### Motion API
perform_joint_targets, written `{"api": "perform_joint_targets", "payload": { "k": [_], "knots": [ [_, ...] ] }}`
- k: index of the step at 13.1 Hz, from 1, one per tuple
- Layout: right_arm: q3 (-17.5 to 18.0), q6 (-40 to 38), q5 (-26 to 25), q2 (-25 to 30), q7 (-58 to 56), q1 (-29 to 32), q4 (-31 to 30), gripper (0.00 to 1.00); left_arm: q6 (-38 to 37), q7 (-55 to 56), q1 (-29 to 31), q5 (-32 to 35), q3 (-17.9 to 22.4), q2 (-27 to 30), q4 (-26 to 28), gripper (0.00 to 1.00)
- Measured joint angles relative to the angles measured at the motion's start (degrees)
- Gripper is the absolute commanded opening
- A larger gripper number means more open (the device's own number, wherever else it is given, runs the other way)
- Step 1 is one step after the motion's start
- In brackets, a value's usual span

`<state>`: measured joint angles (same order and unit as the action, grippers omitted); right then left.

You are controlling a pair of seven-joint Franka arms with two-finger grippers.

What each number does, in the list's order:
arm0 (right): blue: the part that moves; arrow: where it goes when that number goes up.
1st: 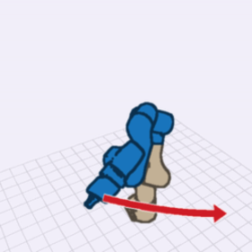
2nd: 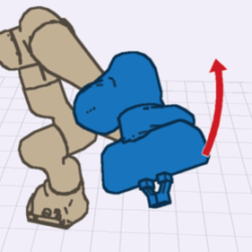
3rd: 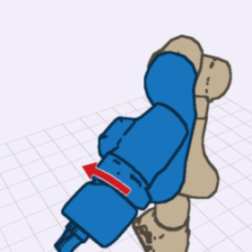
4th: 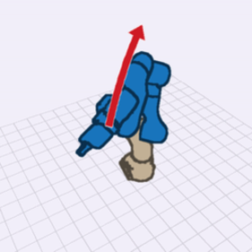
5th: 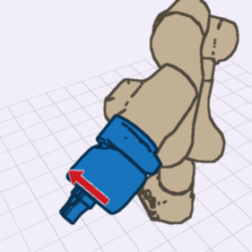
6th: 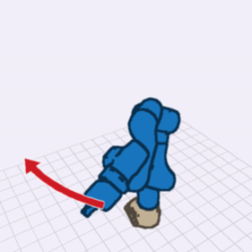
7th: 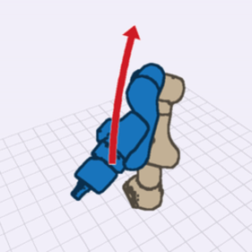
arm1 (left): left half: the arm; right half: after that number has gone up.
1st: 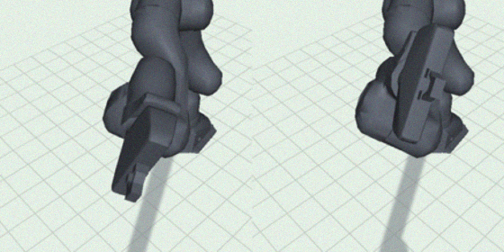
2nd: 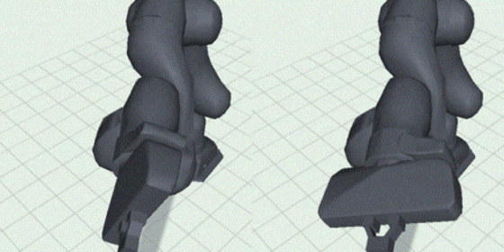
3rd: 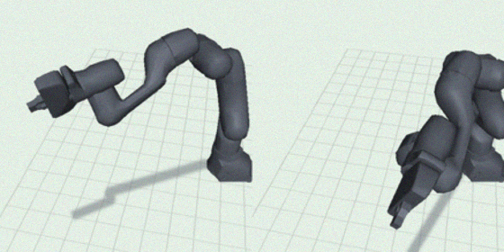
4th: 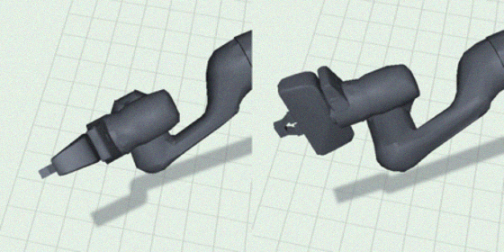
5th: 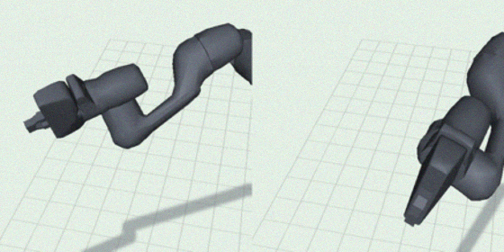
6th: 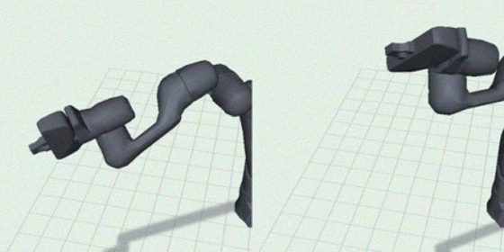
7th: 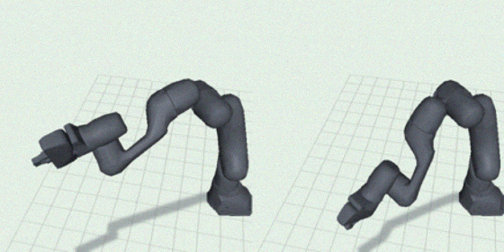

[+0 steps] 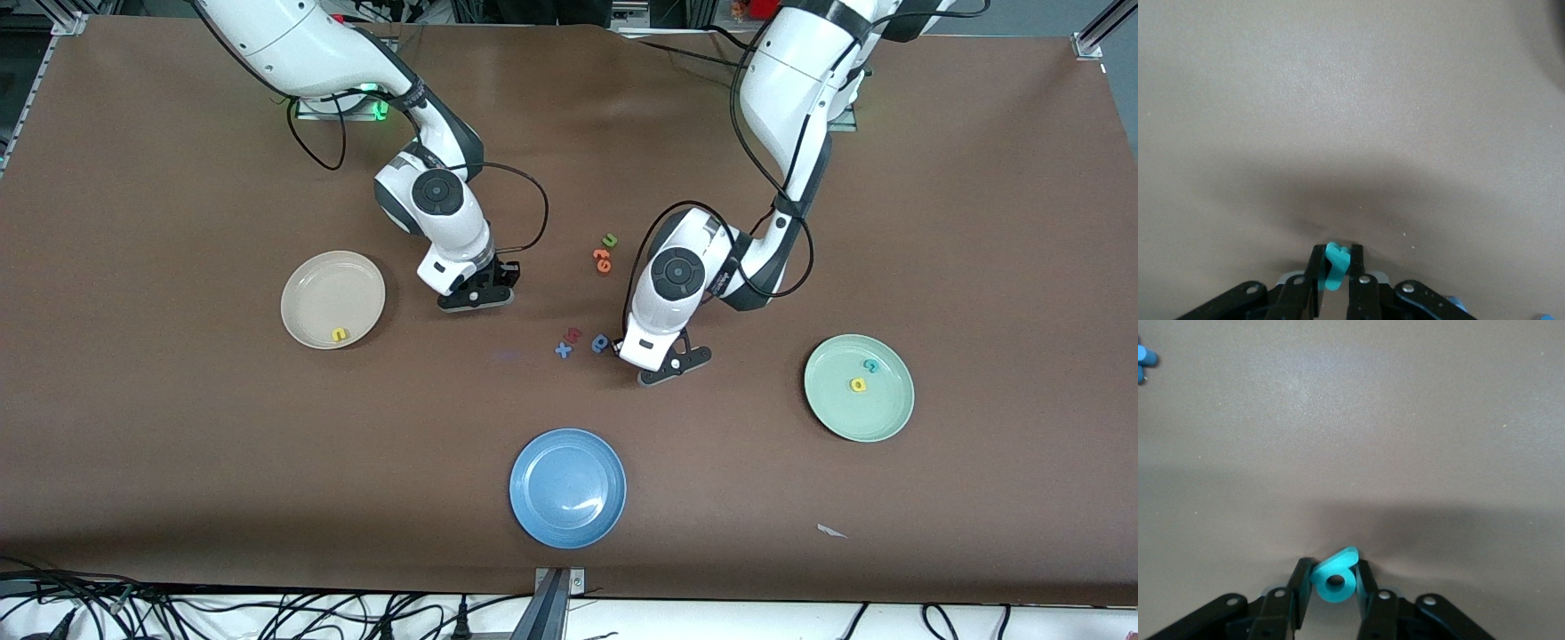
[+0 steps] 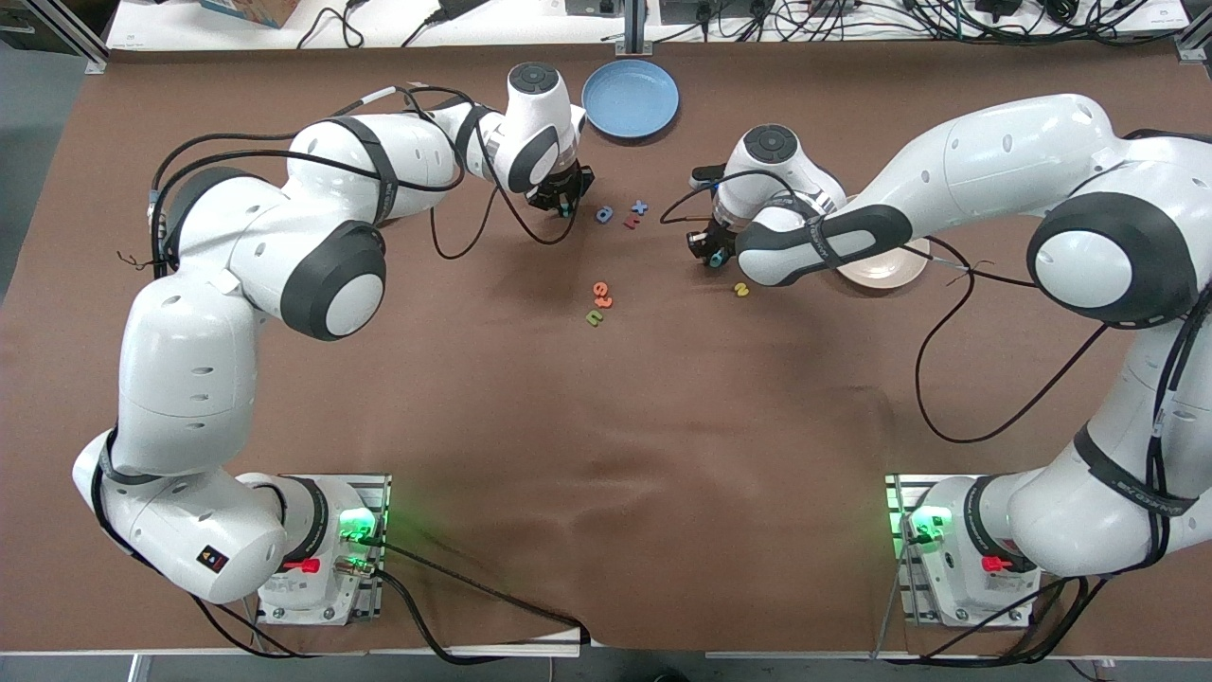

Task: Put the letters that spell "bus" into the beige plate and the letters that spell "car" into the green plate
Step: 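Place the teal letter on the green plate while the right gripper places 6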

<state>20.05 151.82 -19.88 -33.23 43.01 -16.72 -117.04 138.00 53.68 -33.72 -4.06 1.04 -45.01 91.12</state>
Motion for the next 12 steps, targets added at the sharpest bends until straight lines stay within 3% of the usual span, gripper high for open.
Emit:
{"api": "perform_joint_targets", "payload": {
  "k": [4, 6, 9, 12],
  "knots": [
    [-0.84, -0.64, -0.85, 0.32, -0.55, -0.03, 0.08, 0.25, -0.96, -0.23, 0.17, 1.13, 0.75, -0.04, -0.36, 0.04],
    [-2.18, -4.47, -1.03, 1.88, -3.12, 0.03, 0.26, 0.26, -6.29, -4.0, 0.93, 1.52, 2.2, 0.13, -2.2, 0.04],
    [-3.56, -12.0, -1.02, 7.07, -9.98, 1.51, 0.65, 0.26, -15.52, -17.89, 6.55, 1.64, 3.34, 1.86, -5.35, 0.04],
    [-3.82, -17.52, -1.01, 12.02, -20.47, 6.8, -0.26, 0.29, -22.75, -35.58, 15.19, 1.74, 3.47, 4.44, -5.67, 0.05]
  ]
}}
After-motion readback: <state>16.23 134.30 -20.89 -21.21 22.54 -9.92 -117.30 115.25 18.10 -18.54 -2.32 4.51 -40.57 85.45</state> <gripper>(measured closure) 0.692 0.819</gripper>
